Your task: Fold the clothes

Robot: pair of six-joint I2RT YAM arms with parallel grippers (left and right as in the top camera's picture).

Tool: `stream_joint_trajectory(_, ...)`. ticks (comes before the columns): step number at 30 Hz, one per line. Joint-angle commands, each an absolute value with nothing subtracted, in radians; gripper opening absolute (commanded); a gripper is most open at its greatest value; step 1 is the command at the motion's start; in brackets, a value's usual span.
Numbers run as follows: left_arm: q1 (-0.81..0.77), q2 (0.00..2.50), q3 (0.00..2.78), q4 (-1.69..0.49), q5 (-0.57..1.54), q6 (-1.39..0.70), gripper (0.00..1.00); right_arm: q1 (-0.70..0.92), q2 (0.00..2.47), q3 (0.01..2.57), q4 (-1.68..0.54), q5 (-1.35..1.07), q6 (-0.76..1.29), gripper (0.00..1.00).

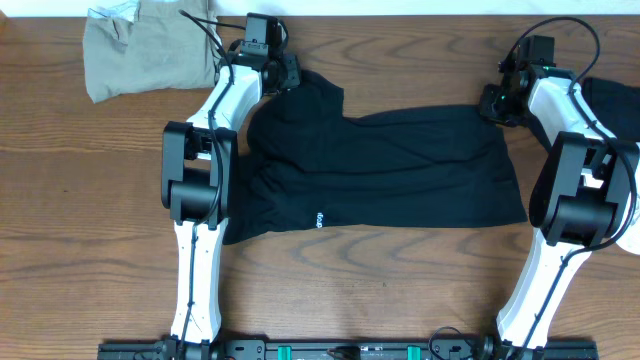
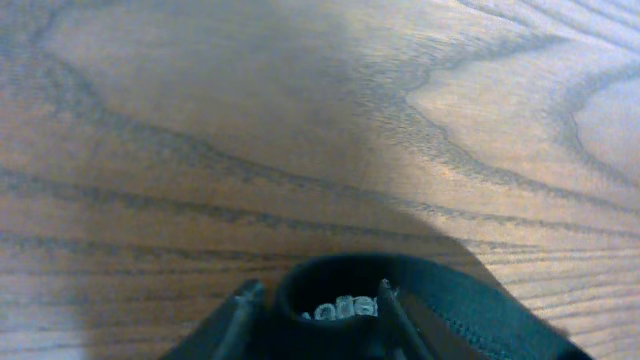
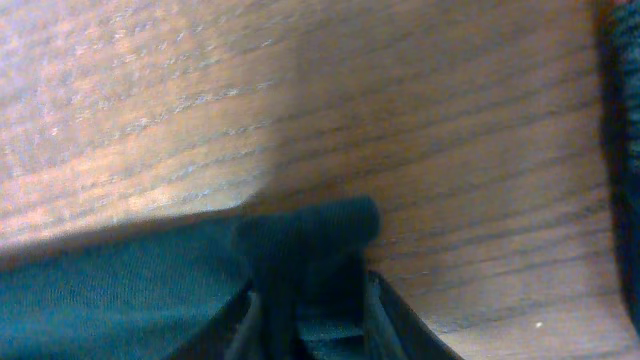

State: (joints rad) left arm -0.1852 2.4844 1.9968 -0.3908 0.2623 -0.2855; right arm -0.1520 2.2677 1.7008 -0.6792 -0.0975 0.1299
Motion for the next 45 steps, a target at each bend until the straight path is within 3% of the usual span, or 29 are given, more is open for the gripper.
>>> stream_joint_trajectory(1, -0.187, 2.505, 2.007, -0.397, 0.26, -0.278, 0.25, -0.144, 2.293, 1.708, -0.68, -0.101, 0.142, 0.11)
stream_joint_trajectory(4, -0.186, 2.495, 2.007, -0.4, 0.26, -0.278, 0.19, -0.146, 2.293, 1.708, -0.68, -0.101, 0.142, 0.01)
stream_joint_trajectory(14, -0.186, 2.444, 2.007, -0.415, 0.26, -0.278, 0.06, -0.15, 2.283, 1.755, -0.717, -0.101, 0.141, 0.01)
stream_joint_trajectory(45, -0.084, 2.27, 2.007, -0.834, 0.26, -0.364, 0.06, -0.212, 2.188, 1.87, -1.018, -0.011, 0.258, 0.01)
